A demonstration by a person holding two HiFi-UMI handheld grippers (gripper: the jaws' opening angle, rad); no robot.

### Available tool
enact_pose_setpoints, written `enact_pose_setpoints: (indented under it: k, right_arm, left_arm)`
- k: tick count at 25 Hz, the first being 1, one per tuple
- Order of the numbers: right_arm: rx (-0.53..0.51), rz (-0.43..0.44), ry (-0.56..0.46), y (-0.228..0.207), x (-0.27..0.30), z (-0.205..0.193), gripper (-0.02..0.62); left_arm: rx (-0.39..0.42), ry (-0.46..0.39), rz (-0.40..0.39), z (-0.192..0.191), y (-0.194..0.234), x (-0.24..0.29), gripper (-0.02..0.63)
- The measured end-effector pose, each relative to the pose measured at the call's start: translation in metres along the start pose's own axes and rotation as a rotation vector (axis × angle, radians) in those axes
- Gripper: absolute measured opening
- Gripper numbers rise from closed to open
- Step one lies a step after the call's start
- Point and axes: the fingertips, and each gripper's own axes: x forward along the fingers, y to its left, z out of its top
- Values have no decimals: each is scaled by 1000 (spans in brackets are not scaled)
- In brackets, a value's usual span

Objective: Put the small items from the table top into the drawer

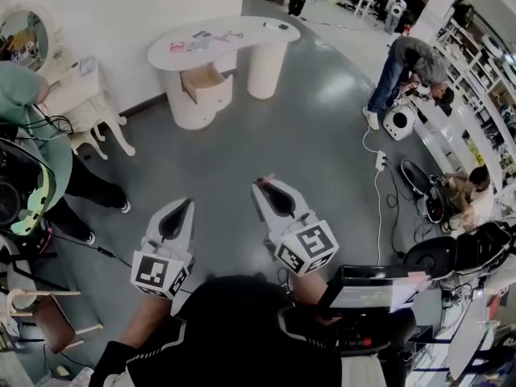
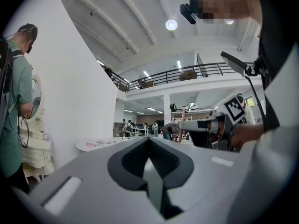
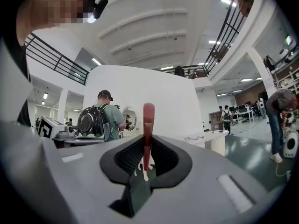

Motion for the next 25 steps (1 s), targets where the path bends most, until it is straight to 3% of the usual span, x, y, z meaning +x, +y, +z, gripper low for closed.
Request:
enact_pose_setpoints:
  k: [12, 25]
  right_arm:
    - [-8, -56, 4, 22, 19, -5, 51]
    - [28, -46, -17, -42, 63, -3, 51]
  left_arm:
    - [-15, -2, -99, -9, 21, -4, 0]
    - [35, 45, -122, -14, 32, 65, 0]
